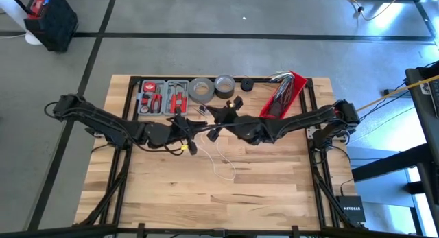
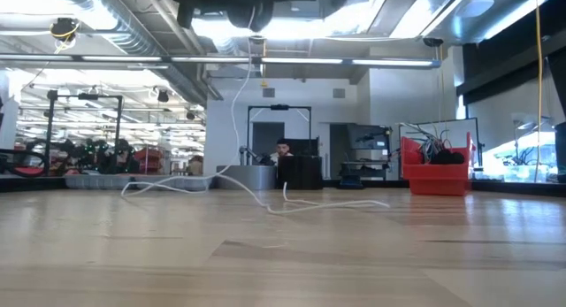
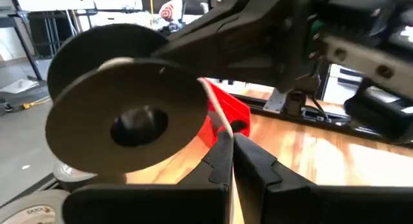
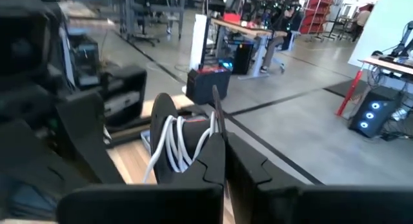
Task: Coil cords
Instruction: Coil the white wire onto the spool
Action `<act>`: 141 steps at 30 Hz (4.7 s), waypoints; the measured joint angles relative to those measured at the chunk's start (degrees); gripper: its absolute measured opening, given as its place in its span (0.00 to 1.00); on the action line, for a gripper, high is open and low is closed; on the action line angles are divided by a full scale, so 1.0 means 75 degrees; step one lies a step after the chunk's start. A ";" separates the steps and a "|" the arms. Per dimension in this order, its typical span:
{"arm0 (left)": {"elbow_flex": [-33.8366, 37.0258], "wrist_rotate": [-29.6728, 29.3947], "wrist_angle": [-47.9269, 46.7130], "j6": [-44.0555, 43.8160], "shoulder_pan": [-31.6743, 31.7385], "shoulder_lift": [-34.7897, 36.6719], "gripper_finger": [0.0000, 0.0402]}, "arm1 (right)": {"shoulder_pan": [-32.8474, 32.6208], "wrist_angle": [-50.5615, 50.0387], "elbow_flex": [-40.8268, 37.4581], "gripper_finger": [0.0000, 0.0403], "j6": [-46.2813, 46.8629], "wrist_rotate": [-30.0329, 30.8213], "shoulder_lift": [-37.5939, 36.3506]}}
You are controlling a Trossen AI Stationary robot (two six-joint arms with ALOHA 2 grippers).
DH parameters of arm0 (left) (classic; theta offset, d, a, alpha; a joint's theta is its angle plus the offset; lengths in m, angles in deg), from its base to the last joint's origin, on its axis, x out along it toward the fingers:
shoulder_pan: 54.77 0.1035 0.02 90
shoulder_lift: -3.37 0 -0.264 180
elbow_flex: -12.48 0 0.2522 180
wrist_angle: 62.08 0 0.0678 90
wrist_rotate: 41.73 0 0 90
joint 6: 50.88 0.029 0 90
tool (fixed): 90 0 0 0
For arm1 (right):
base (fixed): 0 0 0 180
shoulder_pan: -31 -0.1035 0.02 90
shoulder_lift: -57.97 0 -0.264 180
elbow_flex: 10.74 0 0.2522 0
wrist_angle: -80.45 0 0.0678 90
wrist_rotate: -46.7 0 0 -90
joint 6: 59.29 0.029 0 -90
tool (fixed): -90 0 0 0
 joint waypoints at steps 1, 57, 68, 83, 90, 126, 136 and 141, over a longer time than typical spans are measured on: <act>0.0000 0.0002 0.0002 0.0000 0.0019 -0.0032 0.00 | 0.0001 0.0130 -0.0005 0.01 -0.0010 -0.0051 0.0000; 0.0064 -0.0708 -0.1185 0.1139 0.0126 0.0028 0.00 | -0.0147 -0.2119 0.0557 0.01 0.0027 -0.2586 -0.1830; 0.0064 -0.0981 -0.2854 0.0112 -0.0081 0.1226 0.00 | -0.0147 -0.3853 0.0557 0.01 0.0120 -0.3067 -0.1804; 0.0035 -0.0979 -0.2677 -0.0015 -0.0556 0.1620 0.00 | -0.0142 -0.4518 0.0528 0.01 -0.0125 -0.2408 -0.0804; 0.0032 -0.0960 -0.2516 -0.0274 -0.0556 0.1618 0.00 | -0.0142 -0.4473 0.0525 0.01 -0.0140 -0.2218 -0.0187; 0.0023 -0.0325 0.0258 0.0426 -0.0224 -0.0160 0.00 | -0.0142 -0.2252 0.0508 0.01 -0.0357 0.0019 0.0539; 0.0023 0.0224 0.0306 0.0427 -0.0054 -0.0216 0.00 | -0.0153 -0.1361 0.0508 0.01 -0.0773 0.0099 0.0467; 0.0023 0.0231 0.0314 0.0428 -0.0057 -0.0216 0.00 | -0.0152 -0.1078 0.0508 0.01 -0.0776 -0.0350 0.0267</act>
